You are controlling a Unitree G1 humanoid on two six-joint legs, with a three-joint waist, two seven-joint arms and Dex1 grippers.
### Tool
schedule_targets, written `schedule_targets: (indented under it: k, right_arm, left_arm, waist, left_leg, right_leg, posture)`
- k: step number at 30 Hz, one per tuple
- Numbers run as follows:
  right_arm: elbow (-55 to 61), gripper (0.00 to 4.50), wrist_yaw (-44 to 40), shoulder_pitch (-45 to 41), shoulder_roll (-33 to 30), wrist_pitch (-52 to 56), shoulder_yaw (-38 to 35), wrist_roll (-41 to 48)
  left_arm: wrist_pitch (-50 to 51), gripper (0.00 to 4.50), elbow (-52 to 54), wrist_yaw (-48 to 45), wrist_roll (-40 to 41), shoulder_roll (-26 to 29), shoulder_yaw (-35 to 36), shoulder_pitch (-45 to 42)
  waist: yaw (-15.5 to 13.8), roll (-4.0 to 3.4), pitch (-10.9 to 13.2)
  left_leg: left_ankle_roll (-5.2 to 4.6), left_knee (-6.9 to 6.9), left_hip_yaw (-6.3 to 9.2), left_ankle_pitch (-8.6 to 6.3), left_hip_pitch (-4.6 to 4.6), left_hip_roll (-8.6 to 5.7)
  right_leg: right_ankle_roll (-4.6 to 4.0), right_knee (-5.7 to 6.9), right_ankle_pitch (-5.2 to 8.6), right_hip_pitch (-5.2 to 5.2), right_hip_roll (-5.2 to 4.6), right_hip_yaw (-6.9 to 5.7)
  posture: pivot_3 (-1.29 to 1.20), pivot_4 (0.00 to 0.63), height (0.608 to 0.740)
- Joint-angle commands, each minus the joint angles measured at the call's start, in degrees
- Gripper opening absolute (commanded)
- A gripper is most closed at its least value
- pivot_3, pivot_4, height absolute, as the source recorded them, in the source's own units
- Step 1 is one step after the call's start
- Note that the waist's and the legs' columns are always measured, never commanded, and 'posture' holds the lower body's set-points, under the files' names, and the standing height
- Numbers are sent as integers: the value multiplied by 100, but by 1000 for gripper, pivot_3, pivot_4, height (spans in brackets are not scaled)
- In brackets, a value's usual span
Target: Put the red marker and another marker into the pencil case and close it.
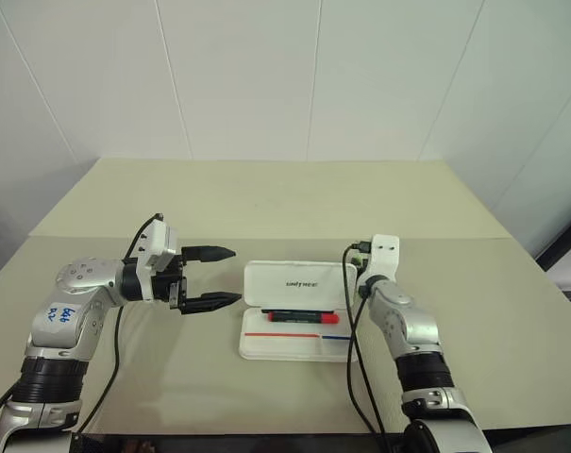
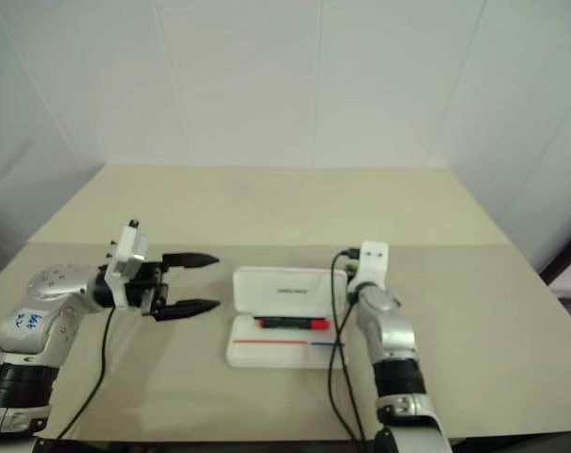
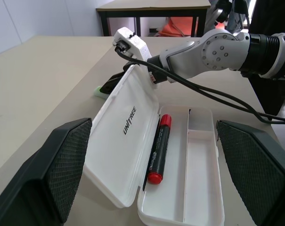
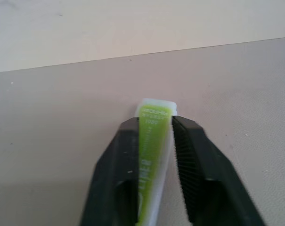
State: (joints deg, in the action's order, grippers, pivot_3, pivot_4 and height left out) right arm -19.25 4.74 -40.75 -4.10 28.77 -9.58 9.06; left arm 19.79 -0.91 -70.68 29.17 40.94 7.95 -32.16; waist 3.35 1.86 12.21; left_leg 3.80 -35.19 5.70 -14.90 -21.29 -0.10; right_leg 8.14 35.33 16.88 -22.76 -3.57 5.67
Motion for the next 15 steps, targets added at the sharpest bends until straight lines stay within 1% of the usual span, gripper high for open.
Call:
schedule_targets:
  k: [1, 2, 3, 6, 8, 11, 15]
  right_arm:
    - [-243, 559, 55, 236, -55, 202, -68, -35]
    - [-237, 402, 46, 239, -64, 205, -60, -37]
    - [-229, 374, 37, 245, -71, 209, -54, -38]
    - [-193, 374, -41, 258, -96, 211, -26, -26]
    - [-107, 374, -226, 292, -135, 221, 73, -21]
    - [-52, 374, -554, 359, -191, -56, 214, -35]
    - [-14, 374, -703, 420, -265, -88, 293, -62]
  left_arm:
    - [-94, 4500, 184, 40, 98, 5, 64, -20]
    - [-94, 4500, 185, 42, 99, 3, 64, -23]
    - [-93, 4500, 189, 45, 101, 0, 64, -23]
    - [-93, 4500, 186, 44, 103, -7, 57, -33]
    - [-102, 4500, 156, 34, 96, -14, 47, -53]
    - [-123, 4500, 101, 23, 82, -27, 37, -92]
    - [-138, 4500, 58, 14, 64, -41, 23, -126]
  waist:
    - [-11, 0, 0]
    - [-14, 1, -1]
    - [-14, 2, -1]
    - [-12, 2, -1]
    - [-14, 2, -1]
    - [-6, 1, -1]
    - [6, 1, 0]
  left_leg:
    - [0, 0, 1, 0, 0, 0]
    - [0, 0, 2, 0, 0, 0]
    - [0, 0, 2, 0, 0, 0]
    - [0, 0, 1, 0, 0, 0]
    - [0, 0, 1, 0, 0, 0]
    - [0, 4, 1, 0, 0, 0]
    - [1, 12, 1, 0, 0, 2]
  right_leg:
    - [-1, 1, 1, 0, 0, -1]
    - [-1, 0, 1, 0, 0, -2]
    - [-2, 0, 1, 0, -1, -2]
    - [-2, -1, 1, 1, -1, -2]
    - [-3, 0, 1, 1, -1, -2]
    - [-4, -3, 2, 0, -1, -2]
    - [-6, -5, 4, -2, 1, -3]
  posture:
    - [0, 150, 740]
    - [0, 150, 740]
    - [0, 150, 740]
    - [0, 150, 740]
    - [0, 150, 740]
    - [0, 150, 740]
    - [0, 150, 740]
